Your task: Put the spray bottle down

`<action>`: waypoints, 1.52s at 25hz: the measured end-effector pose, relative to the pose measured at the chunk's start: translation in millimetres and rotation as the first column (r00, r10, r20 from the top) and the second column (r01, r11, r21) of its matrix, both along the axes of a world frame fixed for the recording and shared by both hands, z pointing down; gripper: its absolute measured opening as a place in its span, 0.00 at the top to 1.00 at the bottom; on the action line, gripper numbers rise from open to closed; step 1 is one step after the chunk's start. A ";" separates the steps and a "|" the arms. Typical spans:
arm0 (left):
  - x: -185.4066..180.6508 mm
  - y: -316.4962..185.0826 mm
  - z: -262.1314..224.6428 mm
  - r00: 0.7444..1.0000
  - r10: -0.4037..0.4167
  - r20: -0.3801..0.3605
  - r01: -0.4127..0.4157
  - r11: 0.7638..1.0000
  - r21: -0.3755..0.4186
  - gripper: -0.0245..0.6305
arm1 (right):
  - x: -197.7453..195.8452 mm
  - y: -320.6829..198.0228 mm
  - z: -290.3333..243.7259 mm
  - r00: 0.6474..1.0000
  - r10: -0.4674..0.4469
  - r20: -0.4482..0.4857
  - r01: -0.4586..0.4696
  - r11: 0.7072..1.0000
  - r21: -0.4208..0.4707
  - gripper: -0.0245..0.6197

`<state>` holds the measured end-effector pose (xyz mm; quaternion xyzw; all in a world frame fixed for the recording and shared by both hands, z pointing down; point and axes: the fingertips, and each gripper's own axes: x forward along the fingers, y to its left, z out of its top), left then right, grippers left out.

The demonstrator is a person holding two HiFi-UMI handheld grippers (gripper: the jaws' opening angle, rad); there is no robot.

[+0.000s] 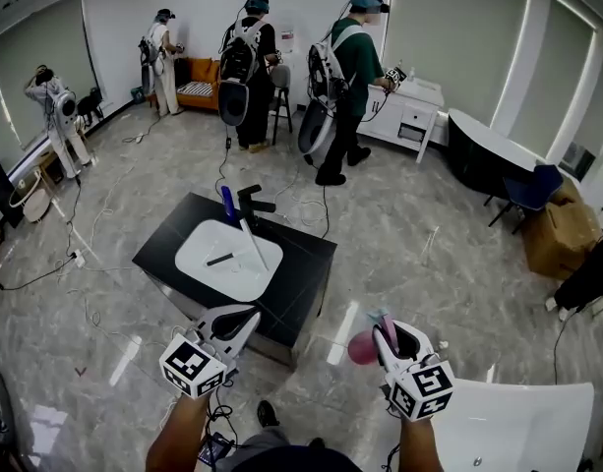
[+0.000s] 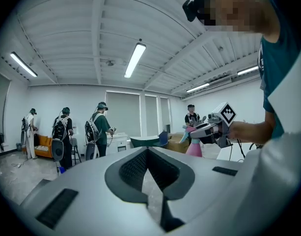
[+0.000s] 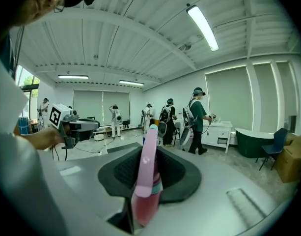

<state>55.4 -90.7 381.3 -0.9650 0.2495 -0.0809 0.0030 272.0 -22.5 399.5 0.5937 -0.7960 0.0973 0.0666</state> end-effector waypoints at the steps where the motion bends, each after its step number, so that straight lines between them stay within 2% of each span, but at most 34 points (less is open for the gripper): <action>1: -2.7 -11.9 1.0 1.000 0.010 0.000 -0.010 1.000 -0.001 0.96 | -2.8 -9.7 0.6 1.000 0.010 -0.001 -0.010 1.000 -0.001 0.81; 10: -37.3 -109.3 0.0 0.996 0.093 -0.015 -0.093 0.996 -0.001 0.96 | -40.1 -96.2 2.9 0.997 0.074 -0.016 -0.074 0.997 0.004 0.81; 17: -58.3 -151.6 14.7 0.993 0.116 -0.014 -0.116 0.993 -0.021 0.96 | -63.2 -153.4 21.0 0.999 0.049 -0.024 -0.049 0.999 -0.001 0.81; 29: -74.9 -205.5 56.8 1.000 0.020 0.002 -0.019 0.997 -0.074 0.96 | -64.4 -248.5 70.9 0.998 -0.063 -0.031 0.062 0.998 -0.025 0.81; 38: -59.2 -232.3 99.0 0.998 -0.043 0.034 0.047 0.990 -0.135 0.96 | -47.4 -311.1 125.3 0.991 -0.133 -0.026 0.131 0.990 -0.057 0.81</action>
